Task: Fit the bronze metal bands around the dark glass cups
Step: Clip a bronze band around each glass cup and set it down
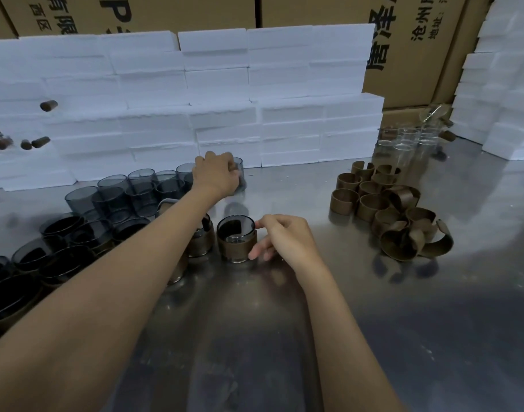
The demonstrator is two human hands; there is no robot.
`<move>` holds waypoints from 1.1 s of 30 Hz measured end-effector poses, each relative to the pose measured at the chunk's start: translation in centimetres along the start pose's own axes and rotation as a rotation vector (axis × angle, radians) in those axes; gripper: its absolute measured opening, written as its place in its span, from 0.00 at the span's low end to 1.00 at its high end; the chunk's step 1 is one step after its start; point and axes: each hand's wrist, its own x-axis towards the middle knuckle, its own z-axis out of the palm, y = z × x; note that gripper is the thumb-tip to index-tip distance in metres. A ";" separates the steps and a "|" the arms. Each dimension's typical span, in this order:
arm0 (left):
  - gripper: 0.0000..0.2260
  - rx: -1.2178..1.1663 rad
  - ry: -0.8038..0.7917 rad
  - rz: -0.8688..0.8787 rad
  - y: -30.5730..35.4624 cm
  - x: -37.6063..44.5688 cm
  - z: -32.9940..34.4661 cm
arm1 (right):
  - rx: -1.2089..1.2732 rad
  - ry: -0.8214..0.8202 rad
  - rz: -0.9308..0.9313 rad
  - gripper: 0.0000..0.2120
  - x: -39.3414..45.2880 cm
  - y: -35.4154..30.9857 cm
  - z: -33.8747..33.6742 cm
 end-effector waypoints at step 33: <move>0.13 -1.221 -0.089 -0.157 0.1 -15.3 1.8 | 0.295 0.112 0.042 0.29 -1.4 0.0 1.0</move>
